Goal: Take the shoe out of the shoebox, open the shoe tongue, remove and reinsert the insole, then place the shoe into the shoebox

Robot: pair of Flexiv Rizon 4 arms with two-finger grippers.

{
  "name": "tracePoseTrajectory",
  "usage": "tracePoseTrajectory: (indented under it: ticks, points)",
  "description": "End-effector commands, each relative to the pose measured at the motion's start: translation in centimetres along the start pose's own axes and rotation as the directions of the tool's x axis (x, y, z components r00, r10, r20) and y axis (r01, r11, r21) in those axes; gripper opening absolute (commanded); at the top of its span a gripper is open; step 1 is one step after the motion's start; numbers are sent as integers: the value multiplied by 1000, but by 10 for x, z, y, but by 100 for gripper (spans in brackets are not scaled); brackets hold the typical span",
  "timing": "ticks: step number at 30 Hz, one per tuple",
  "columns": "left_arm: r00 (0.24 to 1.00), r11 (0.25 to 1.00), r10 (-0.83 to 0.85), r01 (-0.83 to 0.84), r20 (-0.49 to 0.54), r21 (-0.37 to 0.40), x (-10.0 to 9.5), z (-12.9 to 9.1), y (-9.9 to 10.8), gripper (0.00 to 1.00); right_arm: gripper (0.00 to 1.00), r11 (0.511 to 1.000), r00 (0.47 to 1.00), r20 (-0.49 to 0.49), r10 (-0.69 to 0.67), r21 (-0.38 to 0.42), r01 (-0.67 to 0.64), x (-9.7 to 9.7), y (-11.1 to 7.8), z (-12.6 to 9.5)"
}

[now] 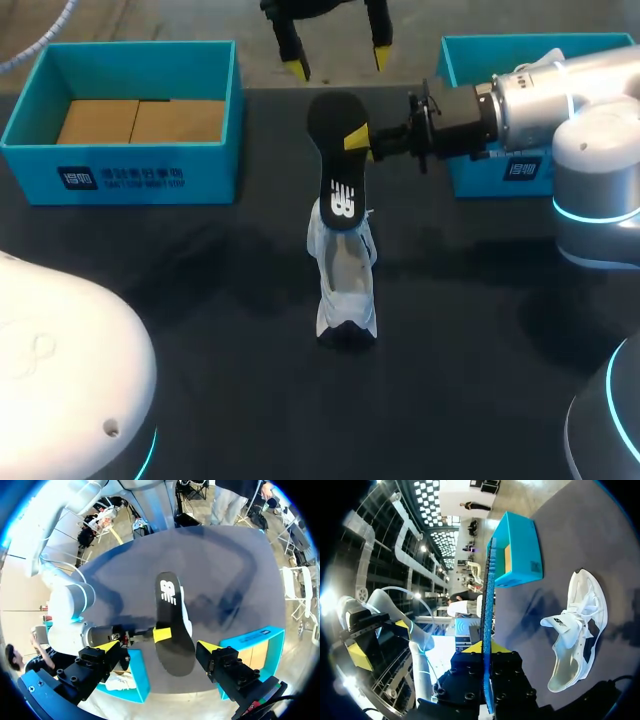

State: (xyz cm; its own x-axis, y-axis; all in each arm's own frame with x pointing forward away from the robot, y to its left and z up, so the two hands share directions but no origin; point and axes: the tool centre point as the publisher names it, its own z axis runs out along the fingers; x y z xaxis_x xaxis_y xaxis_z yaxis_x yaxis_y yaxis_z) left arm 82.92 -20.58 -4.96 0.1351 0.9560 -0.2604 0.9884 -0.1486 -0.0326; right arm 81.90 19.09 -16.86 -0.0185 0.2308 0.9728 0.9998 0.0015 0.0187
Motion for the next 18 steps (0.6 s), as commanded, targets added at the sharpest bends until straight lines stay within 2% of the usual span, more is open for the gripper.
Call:
tracePoseTrajectory:
  ticks: [1, 9, 18]
  points:
    - [992, 999, 27, -22, 120, -46, 13, 10, -7, 100, 0, 1000, 1000, 9, 3, 0, -3, 2, 0, -1]
    - [932, 994, 52, -14, 359, -109, 25, 20, -6, 100, 0, 1000, 1000, 14, 9, -15, -8, 2, -3, -9]
    - [796, 986, 49, 57, 604, -154, 36, 25, -10, 100, 0, 1000, 1000, 18, 10, -27, -10, 6, -7, -19]
